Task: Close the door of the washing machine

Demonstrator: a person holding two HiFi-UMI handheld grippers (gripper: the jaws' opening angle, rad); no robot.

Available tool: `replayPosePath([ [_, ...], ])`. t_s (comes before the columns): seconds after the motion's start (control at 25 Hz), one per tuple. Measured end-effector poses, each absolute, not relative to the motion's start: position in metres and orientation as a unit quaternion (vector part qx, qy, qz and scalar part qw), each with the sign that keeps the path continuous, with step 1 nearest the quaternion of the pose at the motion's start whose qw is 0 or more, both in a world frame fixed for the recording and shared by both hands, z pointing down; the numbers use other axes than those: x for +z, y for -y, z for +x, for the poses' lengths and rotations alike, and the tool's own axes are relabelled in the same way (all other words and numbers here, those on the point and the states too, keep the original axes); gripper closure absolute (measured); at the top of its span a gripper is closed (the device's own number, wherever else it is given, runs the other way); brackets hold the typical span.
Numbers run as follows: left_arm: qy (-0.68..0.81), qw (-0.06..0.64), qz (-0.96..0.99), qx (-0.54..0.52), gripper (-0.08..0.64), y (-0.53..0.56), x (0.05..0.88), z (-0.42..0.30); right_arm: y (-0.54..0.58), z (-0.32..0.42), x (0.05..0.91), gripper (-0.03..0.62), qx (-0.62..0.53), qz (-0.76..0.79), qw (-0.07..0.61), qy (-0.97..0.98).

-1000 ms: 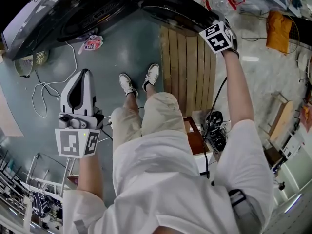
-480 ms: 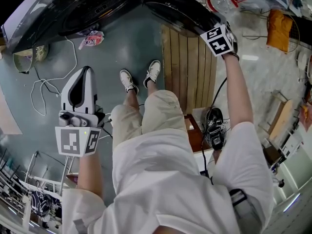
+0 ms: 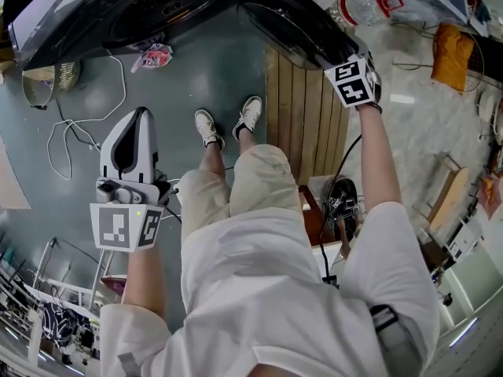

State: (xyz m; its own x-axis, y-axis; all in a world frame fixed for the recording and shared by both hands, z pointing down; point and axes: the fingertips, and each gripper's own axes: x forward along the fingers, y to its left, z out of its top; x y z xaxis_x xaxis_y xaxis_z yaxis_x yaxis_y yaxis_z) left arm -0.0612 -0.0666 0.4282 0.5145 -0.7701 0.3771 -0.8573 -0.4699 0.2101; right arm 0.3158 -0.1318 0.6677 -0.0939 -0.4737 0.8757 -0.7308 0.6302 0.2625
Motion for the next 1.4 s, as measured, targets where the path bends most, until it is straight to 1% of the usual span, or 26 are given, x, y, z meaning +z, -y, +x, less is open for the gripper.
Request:
replayPosePath([
  [0.6,0.485,0.196,0.845,0.110,0.557,0.057,0.434,-0.081,0.109,0.290,0.668,0.239,0.156,0.440,0.493,0.734],
  [0.88,0.484,0.193,0.847,0.105,0.557,0.052,0.429,-0.086,0.096,0.277,0.670,0.239,0.172,0.428,0.492,0.738],
  [1.4,0.466,0.183,0.860,0.097,0.557,0.050,0.418,-0.085,0.060,0.225,0.669,0.239,0.198,0.413,0.475,0.751],
])
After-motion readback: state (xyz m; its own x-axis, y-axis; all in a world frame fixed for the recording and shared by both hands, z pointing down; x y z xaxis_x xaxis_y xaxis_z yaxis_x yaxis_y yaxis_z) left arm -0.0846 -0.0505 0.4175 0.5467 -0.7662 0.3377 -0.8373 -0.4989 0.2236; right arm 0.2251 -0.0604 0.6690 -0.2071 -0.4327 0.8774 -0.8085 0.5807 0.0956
